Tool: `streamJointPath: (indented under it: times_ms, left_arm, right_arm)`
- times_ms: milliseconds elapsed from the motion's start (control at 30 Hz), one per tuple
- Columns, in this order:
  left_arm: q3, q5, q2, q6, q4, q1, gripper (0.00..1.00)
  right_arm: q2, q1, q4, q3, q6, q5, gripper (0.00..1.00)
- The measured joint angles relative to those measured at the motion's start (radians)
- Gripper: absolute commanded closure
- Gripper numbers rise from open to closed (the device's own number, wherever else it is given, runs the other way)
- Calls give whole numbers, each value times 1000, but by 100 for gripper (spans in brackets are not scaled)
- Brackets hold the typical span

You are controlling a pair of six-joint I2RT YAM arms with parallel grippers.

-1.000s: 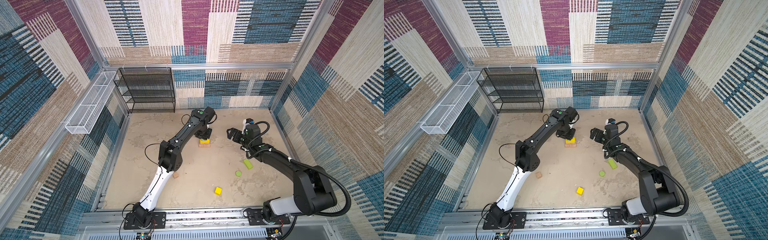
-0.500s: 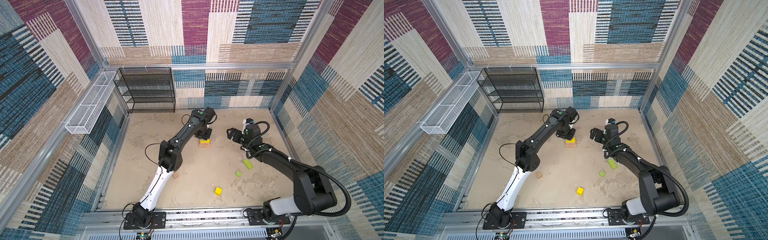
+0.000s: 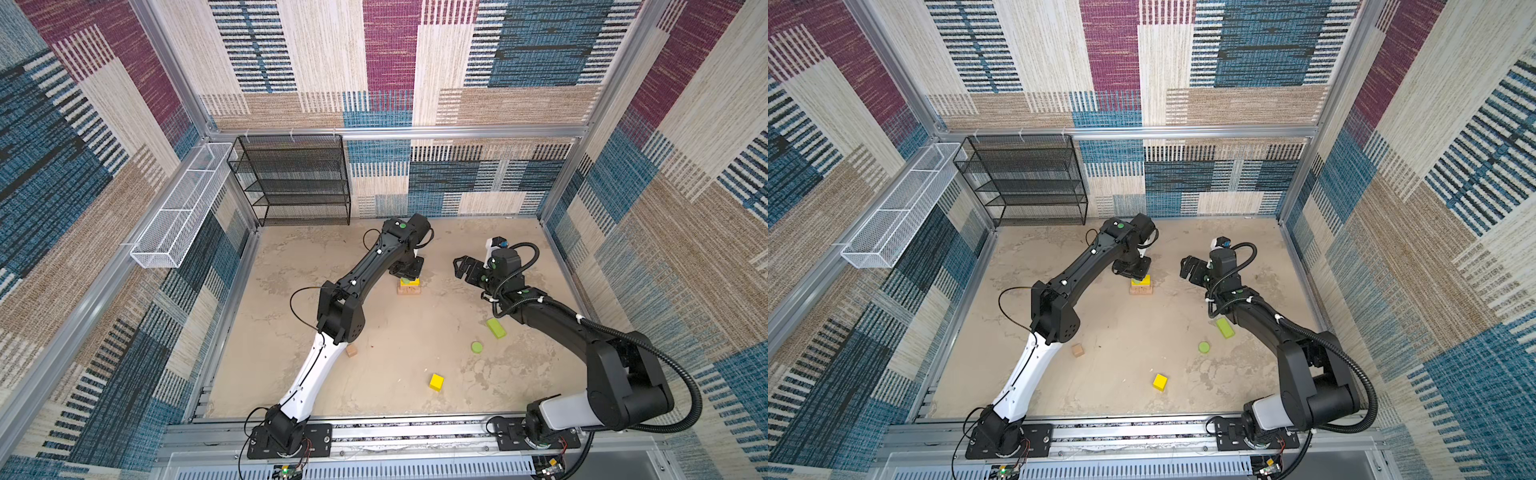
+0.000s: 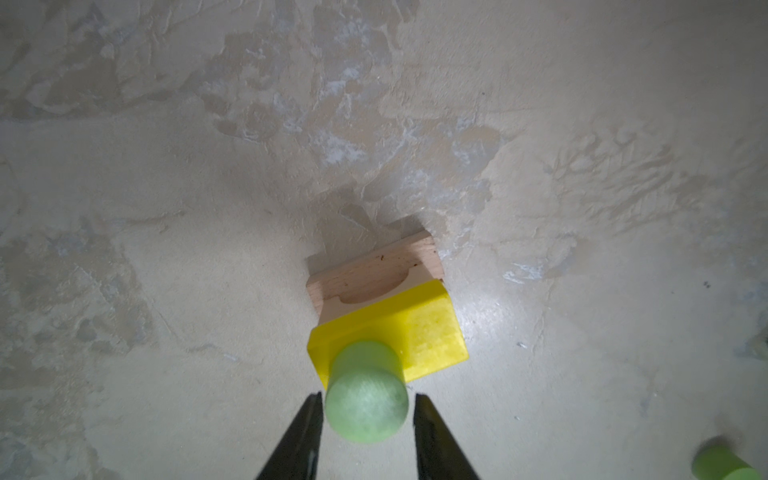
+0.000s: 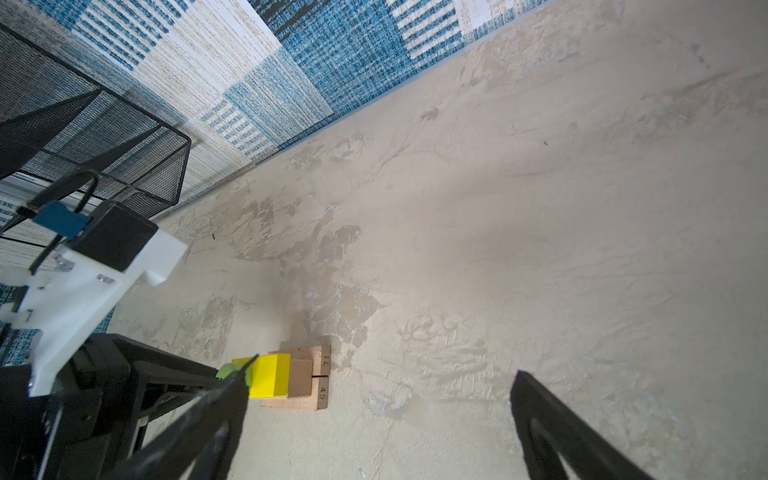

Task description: Build the wood block tower

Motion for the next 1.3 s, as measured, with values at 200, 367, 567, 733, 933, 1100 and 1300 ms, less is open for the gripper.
streamJointPath:
  times_ms: [200, 367, 567, 733, 933, 1100, 1300]
  left_arm:
    - [-7, 0, 0, 0, 0, 0, 61]
    - [-7, 0, 0, 0, 0, 0, 63]
    - [-6, 0, 1, -5, 0, 0, 65]
    - [0, 0, 5, -14, 0, 0, 66]
    - [10, 1, 11, -23, 1, 0, 66]
    - [14, 1, 13, -26, 2, 0, 66]
    - [14, 1, 13, -27, 2, 0, 65]
  right_arm:
    - [-1, 0, 0, 0, 0, 0, 1]
    - [-1, 0, 0, 0, 0, 0, 1]
    - [-1, 0, 0, 0, 0, 0, 1]
    - [-1, 0, 0, 0, 0, 0, 1]
    - [1, 0, 0, 0, 0, 0, 1]
    - [1, 0, 0, 0, 0, 0, 1]
    - [3, 0, 0, 0, 0, 0, 1]
